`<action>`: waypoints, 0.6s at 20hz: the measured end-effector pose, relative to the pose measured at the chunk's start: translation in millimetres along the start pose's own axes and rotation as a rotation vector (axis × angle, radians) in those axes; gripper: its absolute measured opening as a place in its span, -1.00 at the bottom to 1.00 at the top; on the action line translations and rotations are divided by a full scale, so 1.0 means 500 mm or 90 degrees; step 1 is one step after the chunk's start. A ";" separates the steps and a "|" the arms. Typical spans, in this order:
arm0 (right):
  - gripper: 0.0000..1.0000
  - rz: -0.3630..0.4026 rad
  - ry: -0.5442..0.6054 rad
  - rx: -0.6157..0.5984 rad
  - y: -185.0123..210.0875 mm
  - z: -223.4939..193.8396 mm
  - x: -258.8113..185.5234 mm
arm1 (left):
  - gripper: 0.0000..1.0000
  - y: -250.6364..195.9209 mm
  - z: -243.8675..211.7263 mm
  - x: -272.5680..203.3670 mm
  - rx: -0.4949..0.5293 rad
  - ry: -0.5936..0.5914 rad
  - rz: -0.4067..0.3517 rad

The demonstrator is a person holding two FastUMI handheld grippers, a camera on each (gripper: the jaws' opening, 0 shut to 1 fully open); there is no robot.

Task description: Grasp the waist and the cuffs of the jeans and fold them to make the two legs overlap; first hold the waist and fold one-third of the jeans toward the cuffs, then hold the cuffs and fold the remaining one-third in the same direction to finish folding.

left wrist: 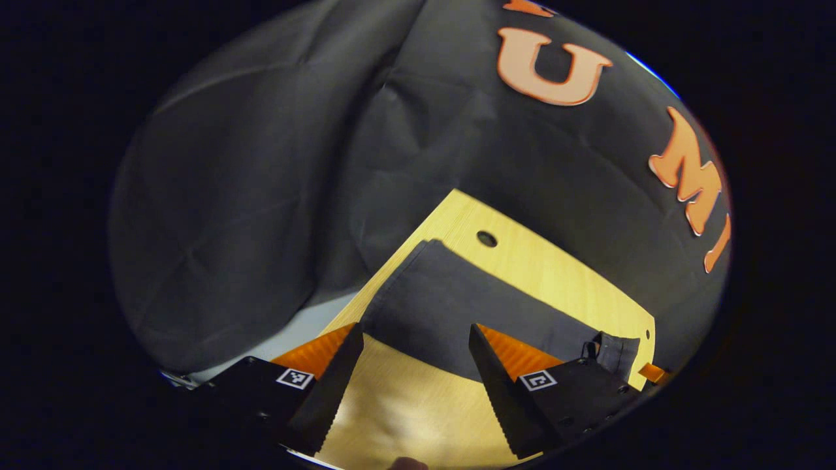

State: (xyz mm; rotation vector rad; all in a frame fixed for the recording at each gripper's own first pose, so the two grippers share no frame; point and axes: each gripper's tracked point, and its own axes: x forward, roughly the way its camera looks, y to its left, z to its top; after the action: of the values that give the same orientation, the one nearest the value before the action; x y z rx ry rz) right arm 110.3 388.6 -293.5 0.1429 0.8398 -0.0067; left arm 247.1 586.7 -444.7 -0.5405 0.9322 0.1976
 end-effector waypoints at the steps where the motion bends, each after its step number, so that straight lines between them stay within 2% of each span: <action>1: 0.82 -0.013 -0.009 0.007 -0.011 0.006 -0.015 | 0.96 0.003 -0.010 0.013 -0.015 0.035 -0.005; 4: 0.84 -0.049 -0.031 0.026 -0.049 0.018 -0.052 | 0.96 0.021 -0.019 0.035 -0.056 0.112 -0.003; 6: 0.84 -0.063 -0.043 0.045 -0.065 0.019 -0.076 | 0.97 0.041 -0.031 0.048 -0.068 0.149 0.028; 10: 0.87 -0.084 -0.052 0.076 -0.092 0.008 -0.104 | 0.97 0.061 -0.055 0.062 -0.039 0.202 0.101; 12: 0.88 -0.095 -0.058 0.083 -0.103 0.006 -0.119 | 0.97 0.066 -0.068 0.081 -0.034 0.221 0.119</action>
State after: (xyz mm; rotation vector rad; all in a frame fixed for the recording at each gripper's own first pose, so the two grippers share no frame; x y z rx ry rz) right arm 69.7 334.2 -253.4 0.2007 0.7571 -0.2079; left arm 234.0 594.5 -505.3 -0.5460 1.3205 0.3042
